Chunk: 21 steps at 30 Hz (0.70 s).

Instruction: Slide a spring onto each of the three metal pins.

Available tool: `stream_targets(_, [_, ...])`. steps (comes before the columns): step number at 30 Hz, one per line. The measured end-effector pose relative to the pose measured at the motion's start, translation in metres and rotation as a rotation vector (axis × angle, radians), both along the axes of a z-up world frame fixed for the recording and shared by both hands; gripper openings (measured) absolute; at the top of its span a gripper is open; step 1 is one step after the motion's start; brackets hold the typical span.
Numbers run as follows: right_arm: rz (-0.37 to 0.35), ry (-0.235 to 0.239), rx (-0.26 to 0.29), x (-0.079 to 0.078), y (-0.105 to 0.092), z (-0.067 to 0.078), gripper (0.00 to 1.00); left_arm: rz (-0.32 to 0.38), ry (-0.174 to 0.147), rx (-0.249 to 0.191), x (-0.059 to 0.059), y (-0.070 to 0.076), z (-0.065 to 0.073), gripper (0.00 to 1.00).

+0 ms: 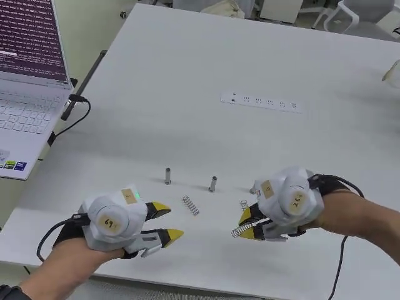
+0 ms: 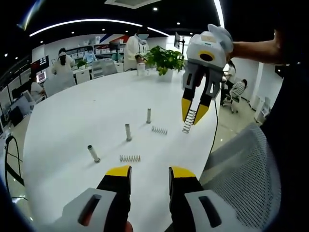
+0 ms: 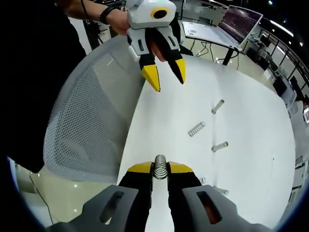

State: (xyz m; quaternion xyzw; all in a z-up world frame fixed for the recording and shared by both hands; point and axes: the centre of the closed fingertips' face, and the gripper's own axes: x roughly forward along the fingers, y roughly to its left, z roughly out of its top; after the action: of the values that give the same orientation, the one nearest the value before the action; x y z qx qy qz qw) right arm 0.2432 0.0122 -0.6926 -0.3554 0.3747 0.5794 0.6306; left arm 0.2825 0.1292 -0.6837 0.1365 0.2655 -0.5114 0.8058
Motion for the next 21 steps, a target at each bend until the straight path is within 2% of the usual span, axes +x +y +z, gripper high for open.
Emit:
stream_targets(8, [0.023,-0.002,-0.012,0.012,0.008,0.001,0.08,0.067,-0.004,-0.009,0.011,0.024,0.002,0.28])
stream_targets(21, [0.044,0.001,-0.025,0.032,0.02,0.0,0.08,0.146,-0.005,-0.014,0.02,0.05,0.003,0.36])
